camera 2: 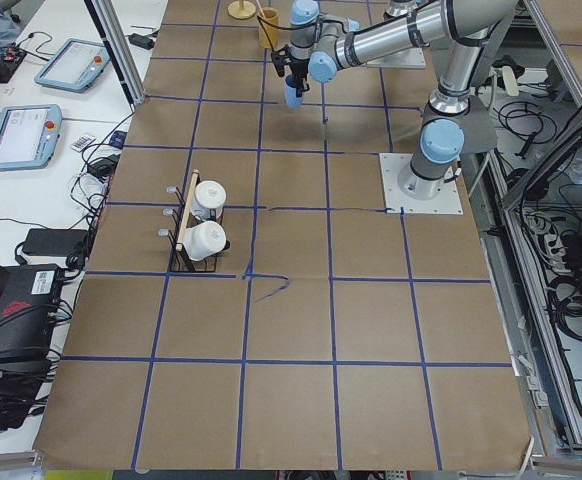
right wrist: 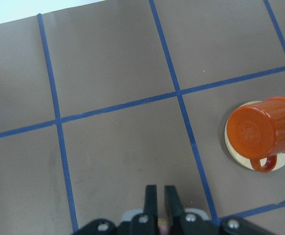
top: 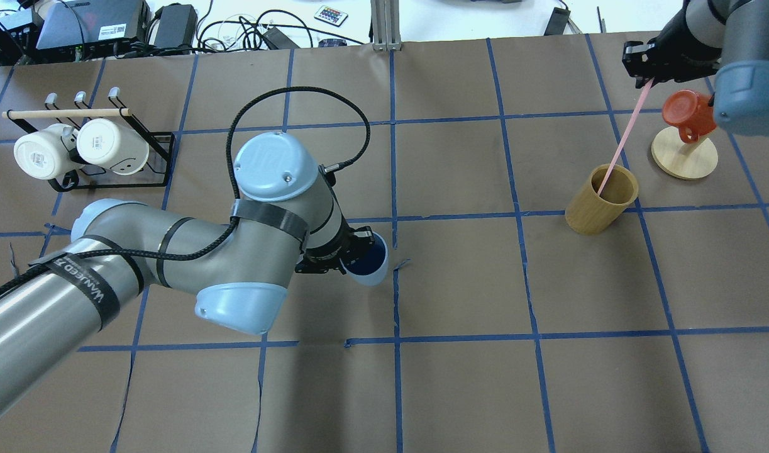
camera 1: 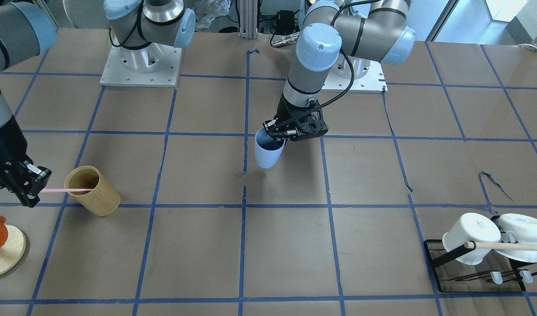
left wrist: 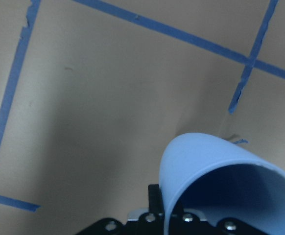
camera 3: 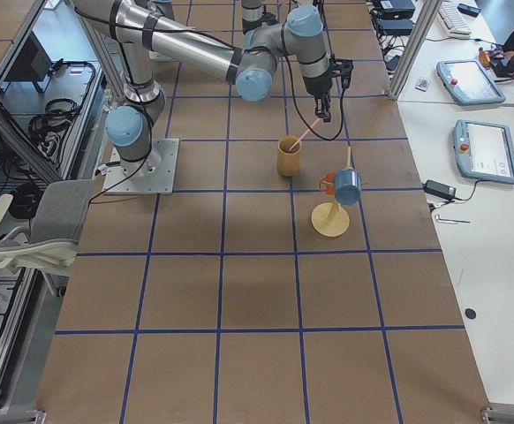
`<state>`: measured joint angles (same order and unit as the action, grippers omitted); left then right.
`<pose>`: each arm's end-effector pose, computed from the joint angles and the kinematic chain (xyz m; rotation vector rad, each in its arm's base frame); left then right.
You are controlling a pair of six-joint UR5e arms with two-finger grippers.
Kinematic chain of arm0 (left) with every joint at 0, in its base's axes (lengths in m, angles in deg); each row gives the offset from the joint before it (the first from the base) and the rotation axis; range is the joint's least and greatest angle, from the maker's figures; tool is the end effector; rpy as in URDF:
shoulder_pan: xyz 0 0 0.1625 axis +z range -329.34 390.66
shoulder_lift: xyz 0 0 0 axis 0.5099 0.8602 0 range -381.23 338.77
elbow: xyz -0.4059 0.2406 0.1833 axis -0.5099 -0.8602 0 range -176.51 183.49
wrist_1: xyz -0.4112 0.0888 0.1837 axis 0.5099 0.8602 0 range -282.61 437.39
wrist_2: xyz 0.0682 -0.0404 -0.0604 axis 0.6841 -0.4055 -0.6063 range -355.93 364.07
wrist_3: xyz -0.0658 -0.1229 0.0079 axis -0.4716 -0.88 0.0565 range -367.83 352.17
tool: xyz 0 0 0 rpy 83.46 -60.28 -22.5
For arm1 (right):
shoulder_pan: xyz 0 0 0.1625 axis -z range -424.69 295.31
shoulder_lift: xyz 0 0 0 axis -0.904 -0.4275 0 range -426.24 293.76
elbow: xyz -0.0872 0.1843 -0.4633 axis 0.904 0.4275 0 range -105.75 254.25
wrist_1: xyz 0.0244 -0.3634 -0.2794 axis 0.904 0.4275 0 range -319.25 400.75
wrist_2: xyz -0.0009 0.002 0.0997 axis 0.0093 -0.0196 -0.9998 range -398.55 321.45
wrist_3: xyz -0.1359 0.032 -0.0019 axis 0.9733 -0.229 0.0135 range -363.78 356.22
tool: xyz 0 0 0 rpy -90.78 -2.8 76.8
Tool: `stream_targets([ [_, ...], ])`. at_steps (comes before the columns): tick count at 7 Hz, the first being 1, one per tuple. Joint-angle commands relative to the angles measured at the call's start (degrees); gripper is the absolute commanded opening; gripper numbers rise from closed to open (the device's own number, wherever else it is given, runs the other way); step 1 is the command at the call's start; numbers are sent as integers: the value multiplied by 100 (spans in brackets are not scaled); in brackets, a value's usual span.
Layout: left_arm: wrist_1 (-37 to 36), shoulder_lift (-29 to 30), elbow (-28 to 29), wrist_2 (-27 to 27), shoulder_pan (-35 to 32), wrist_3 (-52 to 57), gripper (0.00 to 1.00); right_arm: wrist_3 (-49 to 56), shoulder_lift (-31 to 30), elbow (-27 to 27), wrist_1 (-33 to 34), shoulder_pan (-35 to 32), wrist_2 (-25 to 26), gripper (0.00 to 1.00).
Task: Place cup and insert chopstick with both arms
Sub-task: 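Slide the blue cup with the left gripper toward the table center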
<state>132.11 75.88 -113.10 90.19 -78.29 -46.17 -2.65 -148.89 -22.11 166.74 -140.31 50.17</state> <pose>-0.3077 -0.4564 0.2846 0.5154 -3.0253 -0.0125 -0.0260 -0.6507 0.4689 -0.3457 -3.0331 0.6001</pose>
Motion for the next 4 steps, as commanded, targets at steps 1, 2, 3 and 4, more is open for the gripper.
stream_targets([
  [1, -5, 115, 13, 63, -188, -375, 0, -7, -67, 501, -459, -14, 22, 0],
  [2, -22, 220, 13, 72, -266, -446, 0, -8, -93, 730, -679, -32, 13, 0],
  [3, -118, 308, 22, 72, -389, -568, 0, -8, -172, 897, -786, -84, -4, 0],
  [4, -249, 396, 31, 63, -434, -596, 0, -8, -268, 969, -778, -259, -39, 0],
])
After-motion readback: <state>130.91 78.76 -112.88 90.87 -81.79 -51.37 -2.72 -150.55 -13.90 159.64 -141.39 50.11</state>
